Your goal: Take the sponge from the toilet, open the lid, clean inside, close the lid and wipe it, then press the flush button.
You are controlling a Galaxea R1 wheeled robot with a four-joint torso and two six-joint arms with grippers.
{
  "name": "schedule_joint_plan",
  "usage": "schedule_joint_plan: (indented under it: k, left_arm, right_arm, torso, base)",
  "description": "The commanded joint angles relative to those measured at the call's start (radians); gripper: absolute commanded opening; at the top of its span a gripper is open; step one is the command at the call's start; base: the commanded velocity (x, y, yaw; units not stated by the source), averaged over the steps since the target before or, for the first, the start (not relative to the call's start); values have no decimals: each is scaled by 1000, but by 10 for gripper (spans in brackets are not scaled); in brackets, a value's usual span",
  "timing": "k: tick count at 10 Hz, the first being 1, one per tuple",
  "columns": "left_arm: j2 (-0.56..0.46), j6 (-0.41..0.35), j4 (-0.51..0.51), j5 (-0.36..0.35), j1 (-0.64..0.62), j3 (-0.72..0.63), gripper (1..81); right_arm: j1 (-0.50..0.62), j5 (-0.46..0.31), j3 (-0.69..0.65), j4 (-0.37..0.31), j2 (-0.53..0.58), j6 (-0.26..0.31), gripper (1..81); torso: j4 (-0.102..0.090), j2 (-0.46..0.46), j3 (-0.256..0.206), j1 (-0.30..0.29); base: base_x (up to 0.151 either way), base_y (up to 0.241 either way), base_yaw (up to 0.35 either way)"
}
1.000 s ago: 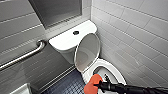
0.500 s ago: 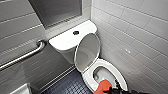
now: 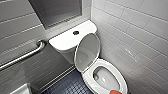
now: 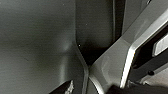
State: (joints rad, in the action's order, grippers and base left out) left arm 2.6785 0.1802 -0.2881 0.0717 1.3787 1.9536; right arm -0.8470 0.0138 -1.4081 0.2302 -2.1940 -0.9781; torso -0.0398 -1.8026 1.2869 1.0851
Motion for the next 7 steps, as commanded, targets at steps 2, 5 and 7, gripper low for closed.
schedule_joint_plan:
  k: [2,5,7]
  left_arm:
    - [-21,-7,-2,72,10,-32,811]
    - [-47,-1,6,68,7,-34,811]
    - [-57,2,6,66,6,-54,811]
  right_arm:
    - [-76,2,112,30,208,-11,10]
    - [-213,37,103,86,294,-5,10]
    - [-358,150,-7,86,294,1,10]
  torso:
    - [0,0,0,0]
    - [0,0,0,0]
    - [0,0,0,0]
  base:
    - [0,0,0]
    - [0,0,0]
    - [0,0,0]
